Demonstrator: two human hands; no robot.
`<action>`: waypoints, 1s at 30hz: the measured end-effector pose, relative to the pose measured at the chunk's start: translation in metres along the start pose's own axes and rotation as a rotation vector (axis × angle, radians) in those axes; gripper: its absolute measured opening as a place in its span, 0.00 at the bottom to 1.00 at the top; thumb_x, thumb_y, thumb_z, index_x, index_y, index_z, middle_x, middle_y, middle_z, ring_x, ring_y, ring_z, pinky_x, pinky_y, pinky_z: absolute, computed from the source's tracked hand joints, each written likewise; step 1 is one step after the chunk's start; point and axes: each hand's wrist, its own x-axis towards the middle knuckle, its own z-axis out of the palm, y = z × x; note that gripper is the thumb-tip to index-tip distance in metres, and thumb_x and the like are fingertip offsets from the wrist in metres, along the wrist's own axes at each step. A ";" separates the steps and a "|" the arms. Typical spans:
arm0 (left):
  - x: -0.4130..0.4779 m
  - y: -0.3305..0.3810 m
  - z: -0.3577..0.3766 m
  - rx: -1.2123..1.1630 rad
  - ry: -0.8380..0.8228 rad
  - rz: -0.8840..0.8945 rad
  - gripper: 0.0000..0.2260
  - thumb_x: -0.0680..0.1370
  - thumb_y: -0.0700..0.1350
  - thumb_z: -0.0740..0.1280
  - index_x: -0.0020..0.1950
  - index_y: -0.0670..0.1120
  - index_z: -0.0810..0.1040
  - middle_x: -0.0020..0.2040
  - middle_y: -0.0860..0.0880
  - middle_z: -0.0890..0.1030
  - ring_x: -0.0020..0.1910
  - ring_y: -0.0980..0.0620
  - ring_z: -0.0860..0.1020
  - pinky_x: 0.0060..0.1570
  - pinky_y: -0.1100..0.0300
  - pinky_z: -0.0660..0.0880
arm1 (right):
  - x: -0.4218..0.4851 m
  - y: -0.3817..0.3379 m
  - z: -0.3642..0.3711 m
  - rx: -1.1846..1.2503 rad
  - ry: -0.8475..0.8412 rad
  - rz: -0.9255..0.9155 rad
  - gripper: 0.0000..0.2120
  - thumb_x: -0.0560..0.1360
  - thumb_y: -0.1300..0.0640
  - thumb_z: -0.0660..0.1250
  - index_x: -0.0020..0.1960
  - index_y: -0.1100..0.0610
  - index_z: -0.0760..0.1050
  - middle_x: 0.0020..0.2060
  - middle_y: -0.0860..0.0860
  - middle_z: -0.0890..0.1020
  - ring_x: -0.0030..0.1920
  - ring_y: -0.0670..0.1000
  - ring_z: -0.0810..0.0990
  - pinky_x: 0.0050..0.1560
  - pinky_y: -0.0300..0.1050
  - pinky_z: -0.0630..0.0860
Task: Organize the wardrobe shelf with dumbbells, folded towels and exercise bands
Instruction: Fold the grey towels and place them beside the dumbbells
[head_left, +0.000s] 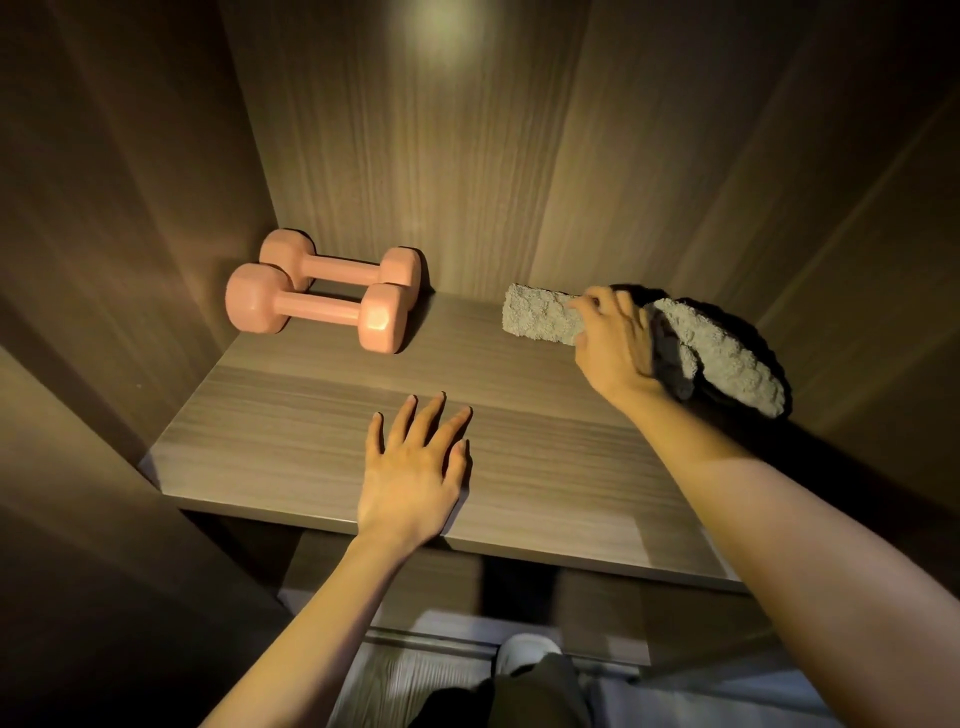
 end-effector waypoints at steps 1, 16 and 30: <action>0.000 0.000 0.000 -0.003 0.001 -0.002 0.21 0.82 0.55 0.47 0.75 0.62 0.57 0.78 0.56 0.55 0.78 0.51 0.48 0.74 0.47 0.43 | -0.004 0.004 -0.002 -0.027 0.047 0.056 0.20 0.74 0.62 0.64 0.65 0.53 0.72 0.65 0.53 0.70 0.65 0.57 0.66 0.61 0.53 0.63; 0.000 0.001 0.000 -0.054 0.024 0.001 0.20 0.82 0.55 0.49 0.74 0.61 0.61 0.77 0.55 0.58 0.77 0.52 0.50 0.74 0.47 0.44 | -0.064 0.045 -0.014 -0.036 -0.233 0.442 0.17 0.79 0.61 0.60 0.67 0.59 0.70 0.65 0.61 0.69 0.67 0.62 0.66 0.62 0.57 0.71; -0.028 0.044 -0.041 -0.486 -0.336 0.049 0.33 0.81 0.47 0.60 0.77 0.60 0.42 0.78 0.52 0.56 0.78 0.48 0.47 0.72 0.38 0.38 | -0.156 0.014 -0.103 0.218 -0.375 0.165 0.08 0.79 0.51 0.61 0.56 0.51 0.75 0.57 0.49 0.67 0.46 0.48 0.72 0.44 0.42 0.73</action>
